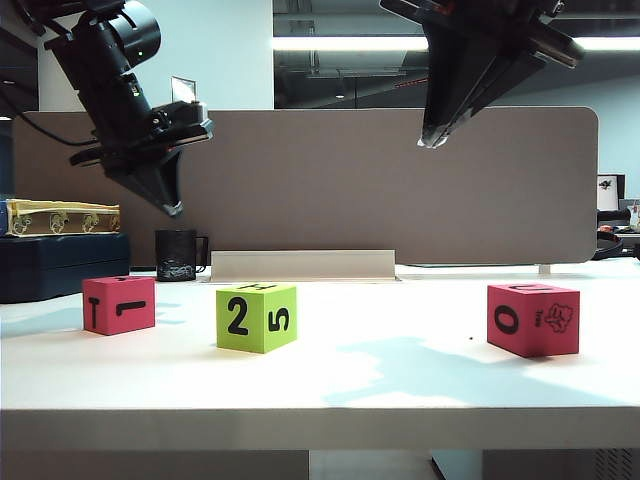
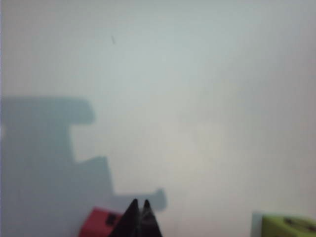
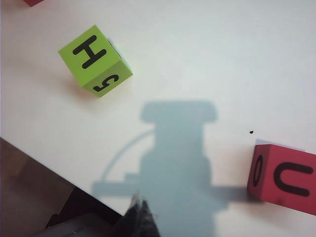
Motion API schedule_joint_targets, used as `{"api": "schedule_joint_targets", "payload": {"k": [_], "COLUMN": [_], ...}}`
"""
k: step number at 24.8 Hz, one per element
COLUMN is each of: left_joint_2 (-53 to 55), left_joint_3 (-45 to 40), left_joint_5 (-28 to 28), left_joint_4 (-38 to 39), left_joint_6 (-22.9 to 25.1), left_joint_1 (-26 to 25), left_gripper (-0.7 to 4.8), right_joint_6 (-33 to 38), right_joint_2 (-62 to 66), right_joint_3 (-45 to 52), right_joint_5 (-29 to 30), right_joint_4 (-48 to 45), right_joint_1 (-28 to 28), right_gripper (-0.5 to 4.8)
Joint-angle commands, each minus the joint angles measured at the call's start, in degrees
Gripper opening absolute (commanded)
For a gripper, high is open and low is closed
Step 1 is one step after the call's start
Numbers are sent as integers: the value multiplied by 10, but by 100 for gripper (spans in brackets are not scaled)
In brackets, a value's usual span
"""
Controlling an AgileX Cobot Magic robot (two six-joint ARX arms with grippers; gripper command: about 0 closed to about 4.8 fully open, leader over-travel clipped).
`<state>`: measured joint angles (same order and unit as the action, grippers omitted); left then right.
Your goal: Select the appropriate blocks from the scattered letter blocks on the table and arrange them in a row to spell out "THU".
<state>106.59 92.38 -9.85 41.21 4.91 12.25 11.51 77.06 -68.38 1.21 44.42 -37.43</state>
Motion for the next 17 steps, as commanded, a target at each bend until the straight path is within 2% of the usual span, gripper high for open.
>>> {"api": "schedule_joint_targets", "payload": {"k": [1,7,17], "left_joint_2": [-1,2,31], "left_joint_3": [6,6,5], "left_joint_5": [2,9,35], "left_joint_4": [66,100,110], "left_joint_6": [12,13,21], "left_joint_1": [1,1,1], "left_gripper": [-5,-5,-5], "right_joint_6": [3,3,3], "right_joint_2": [-2,-2,-2], "right_joint_3": [-3,-3,-3], "right_joint_5": [0,0,0], "right_joint_4": [-2,3,6], "right_joint_1": [-1,-1,-1], "right_gripper": [-5,-5,-5]}}
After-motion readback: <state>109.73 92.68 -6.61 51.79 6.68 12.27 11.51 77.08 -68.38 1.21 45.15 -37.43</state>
